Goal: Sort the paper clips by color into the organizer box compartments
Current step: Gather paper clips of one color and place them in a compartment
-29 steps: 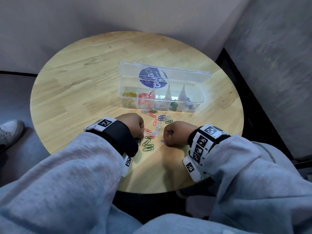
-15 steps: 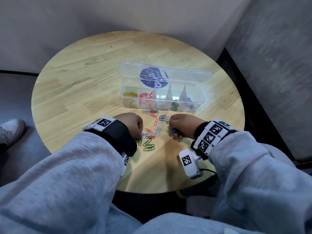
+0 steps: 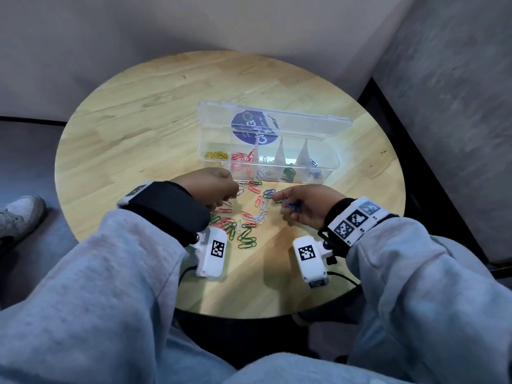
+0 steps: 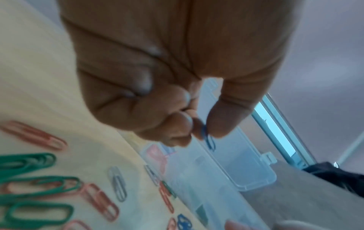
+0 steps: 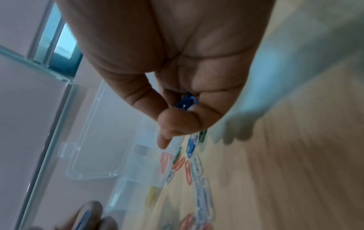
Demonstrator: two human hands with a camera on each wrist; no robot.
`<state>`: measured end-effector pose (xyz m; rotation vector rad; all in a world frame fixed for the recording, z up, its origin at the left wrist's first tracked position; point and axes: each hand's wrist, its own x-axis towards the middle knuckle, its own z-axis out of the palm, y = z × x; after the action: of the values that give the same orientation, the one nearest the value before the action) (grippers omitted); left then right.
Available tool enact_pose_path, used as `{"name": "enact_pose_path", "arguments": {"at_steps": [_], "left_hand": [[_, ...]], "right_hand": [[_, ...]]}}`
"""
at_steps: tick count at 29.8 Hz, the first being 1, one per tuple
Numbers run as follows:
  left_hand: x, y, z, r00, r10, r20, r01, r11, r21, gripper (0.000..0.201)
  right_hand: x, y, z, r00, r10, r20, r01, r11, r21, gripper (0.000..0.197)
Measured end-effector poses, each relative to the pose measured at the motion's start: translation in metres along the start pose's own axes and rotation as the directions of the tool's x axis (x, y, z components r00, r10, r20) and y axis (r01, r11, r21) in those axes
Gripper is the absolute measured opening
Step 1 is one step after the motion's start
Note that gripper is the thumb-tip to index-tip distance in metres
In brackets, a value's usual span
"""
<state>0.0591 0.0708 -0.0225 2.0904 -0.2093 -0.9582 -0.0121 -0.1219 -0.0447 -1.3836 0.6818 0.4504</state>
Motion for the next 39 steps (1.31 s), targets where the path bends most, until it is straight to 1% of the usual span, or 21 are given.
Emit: {"name": "enact_pose_path", "arguments": {"at_steps": [3,5,7,8,9,11,12,14,15,17,18,19,21,26,29,30,32,33,35,37,39], "left_hand": [[-0.004,0.005,-0.002,0.997,-0.034,-0.065,0.013,0.956,-0.293,0.025],[-0.006,0.006,-0.004,0.997,-0.025,-0.071,-0.005,0.918,-0.396,0.026],[-0.007,0.005,-0.007,0.996,-0.026,-0.083,-0.017,0.882,-0.471,0.028],[-0.008,0.005,-0.008,0.995,-0.03,-0.09,-0.019,0.869,-0.495,0.029],[-0.009,0.004,-0.009,0.995,-0.034,-0.099,-0.022,0.859,-0.512,0.03],[-0.01,0.004,-0.01,0.993,-0.039,-0.108,-0.025,0.846,-0.532,0.031],[-0.011,0.003,-0.01,0.993,-0.045,-0.112,-0.022,0.844,-0.535,0.031],[-0.011,0.002,-0.01,0.992,-0.055,-0.111,-0.013,0.844,-0.536,0.03],[-0.011,0.002,-0.011,0.993,-0.058,-0.102,-0.006,0.841,-0.541,0.029],[-0.011,0.004,-0.011,0.995,-0.065,-0.077,0.013,0.839,-0.545,0.027],[-0.011,0.005,-0.011,0.995,-0.069,-0.067,0.022,0.846,-0.533,0.031],[-0.012,0.006,-0.011,0.996,-0.072,-0.057,0.032,0.855,-0.518,0.034],[-0.013,0.008,-0.011,0.998,-0.063,-0.024,0.042,0.859,-0.51,0.03],[-0.009,0.002,-0.013,0.996,-0.088,-0.01,0.067,0.821,-0.568,0.029],[-0.007,0.002,-0.011,0.995,-0.095,-0.017,0.065,0.793,-0.605,0.023],[-0.006,0.002,-0.01,0.995,-0.096,-0.016,0.066,0.786,-0.614,0.02],[-0.005,0.001,-0.008,0.995,-0.103,-0.01,0.074,0.773,-0.63,0.015],[-0.004,0.001,-0.008,0.994,-0.106,-0.009,0.076,0.768,-0.636,0.014],[-0.003,0.0,-0.007,0.994,-0.111,-0.011,0.078,0.762,-0.643,0.012],[-0.002,0.0,-0.006,0.993,-0.116,-0.015,0.078,0.754,-0.652,0.011],[0.0,-0.001,-0.005,0.992,-0.122,-0.021,0.078,0.748,-0.659,0.011]], "right_hand": [[0.0,-0.004,0.0,1.0,0.019,0.009,-0.02,0.984,0.176,0.028],[0.003,-0.005,0.0,1.0,0.02,-0.006,-0.018,0.984,0.18,0.025],[0.009,-0.005,-0.001,0.998,-0.012,-0.068,0.014,0.999,0.036,0.029],[0.012,-0.007,0.0,0.993,-0.065,-0.101,0.05,0.989,-0.142,0.032],[0.014,-0.008,0.001,0.983,-0.14,-0.119,0.086,0.924,-0.372,0.035],[0.017,-0.013,0.007,0.941,-0.317,-0.115,0.122,0.637,-0.761,0.036],[0.017,-0.015,0.01,0.918,-0.386,-0.09,0.126,0.5,-0.857,0.031],[0.019,-0.019,0.016,0.902,-0.429,-0.046,0.106,0.324,-0.94,0.013],[0.02,-0.02,0.019,0.904,-0.426,-0.035,0.082,0.252,-0.964,0.011],[0.023,-0.018,0.022,0.92,-0.39,-0.029,0.027,0.137,-0.99,0.021],[0.025,-0.017,0.023,0.926,-0.376,-0.036,0.007,0.112,-0.994,0.022],[0.025,-0.017,0.024,0.928,-0.37,-0.042,-0.005,0.102,-0.995,0.02],[0.025,-0.018,0.026,0.933,-0.357,-0.049,-0.02,0.085,-0.996,0.015],[0.024,-0.018,0.027,0.966,-0.247,-0.076,-0.057,0.084,-0.995,0.026],[0.023,-0.016,0.023,0.979,-0.178,-0.096,-0.063,0.184,-0.981,0.01],[0.021,-0.015,0.023,0.982,-0.172,-0.082,-0.051,0.177,-0.983,0.009],[0.019,-0.013,0.023,0.98,-0.191,-0.053,-0.027,0.137,-0.99,0.021],[0.019,-0.012,0.023,0.977,-0.209,-0.048,-0.018,0.143,-0.99,0.022],[0.018,-0.011,0.023,0.972,-0.233,-0.03,0.012,0.175,-0.984,0.014],[0.019,-0.01,0.021,0.971,-0.236,-0.033,0.028,0.249,-0.968,0.003],[0.019,-0.008,0.017,0.976,-0.212,-0.037,0.033,0.315,-0.949,0.014]]}}
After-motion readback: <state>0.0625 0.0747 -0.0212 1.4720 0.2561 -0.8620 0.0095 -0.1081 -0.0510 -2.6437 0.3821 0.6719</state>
